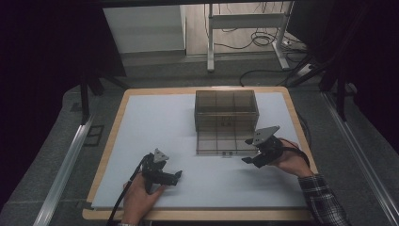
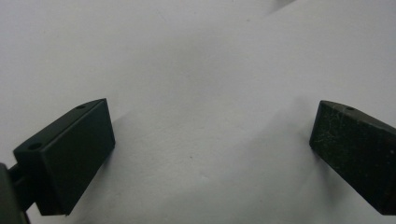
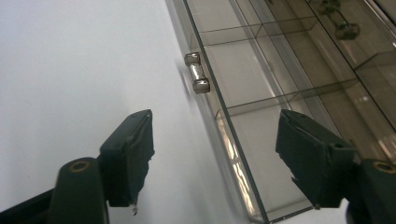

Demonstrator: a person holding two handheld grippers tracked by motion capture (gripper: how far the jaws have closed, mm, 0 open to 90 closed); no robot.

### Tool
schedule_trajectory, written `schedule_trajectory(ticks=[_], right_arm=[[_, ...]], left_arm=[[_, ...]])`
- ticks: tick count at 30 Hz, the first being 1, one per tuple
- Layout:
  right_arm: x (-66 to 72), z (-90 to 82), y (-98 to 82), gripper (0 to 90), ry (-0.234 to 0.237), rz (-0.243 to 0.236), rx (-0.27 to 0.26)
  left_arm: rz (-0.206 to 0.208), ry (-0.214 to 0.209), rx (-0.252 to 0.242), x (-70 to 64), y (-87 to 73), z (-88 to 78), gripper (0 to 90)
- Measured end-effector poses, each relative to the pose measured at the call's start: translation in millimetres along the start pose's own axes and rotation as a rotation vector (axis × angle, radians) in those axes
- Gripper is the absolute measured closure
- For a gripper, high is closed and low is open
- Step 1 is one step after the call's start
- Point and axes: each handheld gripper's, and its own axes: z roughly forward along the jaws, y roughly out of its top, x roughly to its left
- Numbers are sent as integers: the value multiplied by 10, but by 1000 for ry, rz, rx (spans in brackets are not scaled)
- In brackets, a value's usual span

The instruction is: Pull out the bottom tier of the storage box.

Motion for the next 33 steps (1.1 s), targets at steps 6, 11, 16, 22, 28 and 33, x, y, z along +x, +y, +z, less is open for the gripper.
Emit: schedule_trajectory(ticks=[6,11,16,22,28,33], right_arm=[[33,-13,-57,212,-26,43,-8],[47,-49,-100,175,-45,78,-17],[69,-81,-133,152,-66,91,-16],[106,-123,-168,135,-87,113,-19],[135,-175,-215,101,-89,135,-27],[174,-212,-281,73,-104,146,-33]], left_arm=[[0,0,0,0,0,0,0],[0,0,0,0,0,0,0],[0,0,0,0,0,0,0],[1,0,0,1,0,0,0],[0,0,-1,0,0,0,0],[0,0,0,0,0,0,0]])
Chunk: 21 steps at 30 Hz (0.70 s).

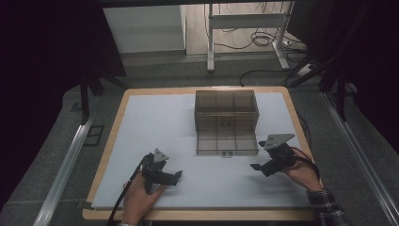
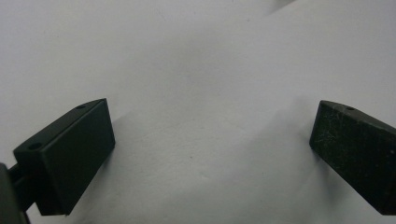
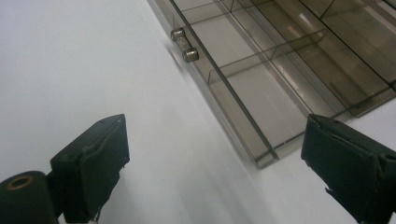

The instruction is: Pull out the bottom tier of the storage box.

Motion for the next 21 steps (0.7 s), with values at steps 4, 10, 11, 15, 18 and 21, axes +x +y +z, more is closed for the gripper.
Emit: schedule_trajectory(ticks=[4,10,11,15,18,21], right_arm=[[29,-28,-55,59,-6,15,-1],[59,-55,-153,52,-4,38,3],[59,-55,-153,52,-4,38,3],[80,-71,-234,44,-16,54,5],[103,-89,-315,36,-25,72,4],[112,-92,-357,33,-28,81,4]], left_arm=[[0,0,0,0,0,0,0],[0,0,0,0,0,0,0],[0,0,0,0,0,0,0],[0,0,0,0,0,0,0],[0,0,0,0,0,0,0],[0,0,0,0,0,0,0]])
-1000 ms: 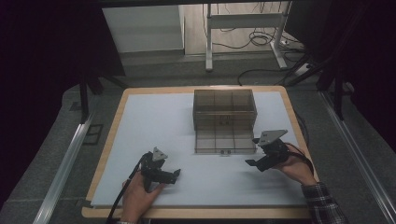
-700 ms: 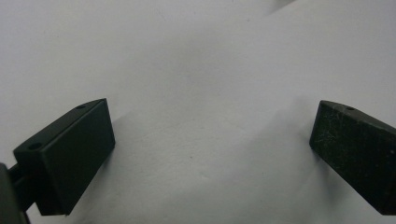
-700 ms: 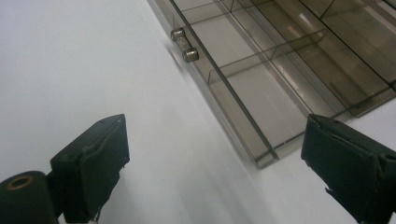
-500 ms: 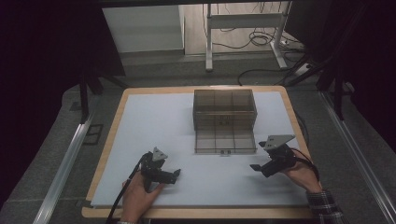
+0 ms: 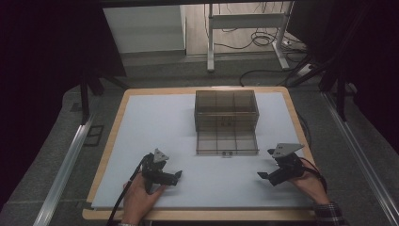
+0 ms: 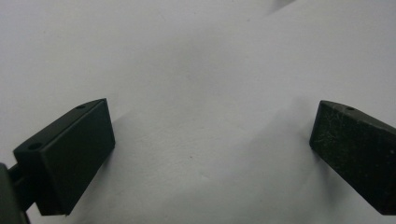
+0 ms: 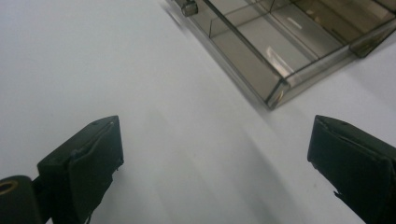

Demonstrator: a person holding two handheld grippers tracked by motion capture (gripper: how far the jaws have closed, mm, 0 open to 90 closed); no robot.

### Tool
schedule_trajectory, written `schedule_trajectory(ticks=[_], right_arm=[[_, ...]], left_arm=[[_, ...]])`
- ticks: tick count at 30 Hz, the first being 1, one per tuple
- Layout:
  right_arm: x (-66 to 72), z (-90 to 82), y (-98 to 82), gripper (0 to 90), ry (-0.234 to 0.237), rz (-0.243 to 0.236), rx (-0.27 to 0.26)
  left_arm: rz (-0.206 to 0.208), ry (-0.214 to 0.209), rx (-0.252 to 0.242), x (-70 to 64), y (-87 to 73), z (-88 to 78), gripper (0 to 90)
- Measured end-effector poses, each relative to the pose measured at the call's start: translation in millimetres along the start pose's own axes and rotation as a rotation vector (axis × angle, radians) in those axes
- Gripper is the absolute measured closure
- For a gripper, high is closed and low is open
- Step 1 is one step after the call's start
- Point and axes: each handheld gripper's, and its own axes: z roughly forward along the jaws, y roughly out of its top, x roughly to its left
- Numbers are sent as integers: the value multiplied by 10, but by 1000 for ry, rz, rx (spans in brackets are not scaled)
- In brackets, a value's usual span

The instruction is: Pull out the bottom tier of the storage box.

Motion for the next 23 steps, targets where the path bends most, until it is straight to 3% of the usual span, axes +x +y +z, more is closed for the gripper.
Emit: schedule_trajectory(ticks=[16,23], right_arm=[[16,64,-284,17,14,78,7],[21,68,-293,14,10,71,8]], left_arm=[[0,0,0,1,0,0,0],[1,0,1,0,0,0,0]])
